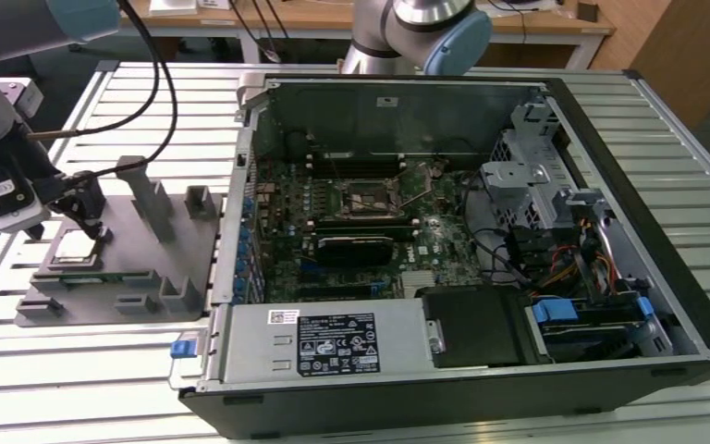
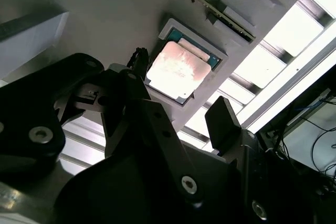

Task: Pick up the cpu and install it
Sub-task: 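Pick up the cpu and move it towards the insertion slot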

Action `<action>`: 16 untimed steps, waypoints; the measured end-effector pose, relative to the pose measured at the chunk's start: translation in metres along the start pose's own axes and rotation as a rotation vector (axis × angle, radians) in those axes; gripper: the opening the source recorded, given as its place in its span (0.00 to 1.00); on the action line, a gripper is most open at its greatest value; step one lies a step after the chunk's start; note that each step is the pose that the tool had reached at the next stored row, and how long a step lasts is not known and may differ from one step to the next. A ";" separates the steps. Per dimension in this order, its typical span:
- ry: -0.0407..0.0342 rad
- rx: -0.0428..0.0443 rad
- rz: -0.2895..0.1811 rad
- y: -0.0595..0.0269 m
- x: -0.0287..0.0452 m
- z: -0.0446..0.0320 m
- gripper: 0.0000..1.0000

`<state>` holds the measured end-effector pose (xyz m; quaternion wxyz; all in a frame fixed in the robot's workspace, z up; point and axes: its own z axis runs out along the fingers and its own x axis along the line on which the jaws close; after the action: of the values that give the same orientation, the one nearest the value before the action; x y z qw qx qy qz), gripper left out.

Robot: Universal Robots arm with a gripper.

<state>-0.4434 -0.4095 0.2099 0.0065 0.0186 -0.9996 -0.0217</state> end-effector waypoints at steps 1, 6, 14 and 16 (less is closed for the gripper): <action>-0.0001 0.0000 0.000 -0.0001 -0.0002 0.0008 0.70; 0.0000 0.0001 0.003 -0.0004 -0.0009 0.0074 0.70; -0.0017 0.0002 0.003 -0.0009 -0.0012 0.0170 0.70; -0.0049 0.0003 0.003 -0.0010 -0.0012 0.0192 0.70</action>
<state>-0.4425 -0.4097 0.1906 0.0041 0.0170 -0.9996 -0.0216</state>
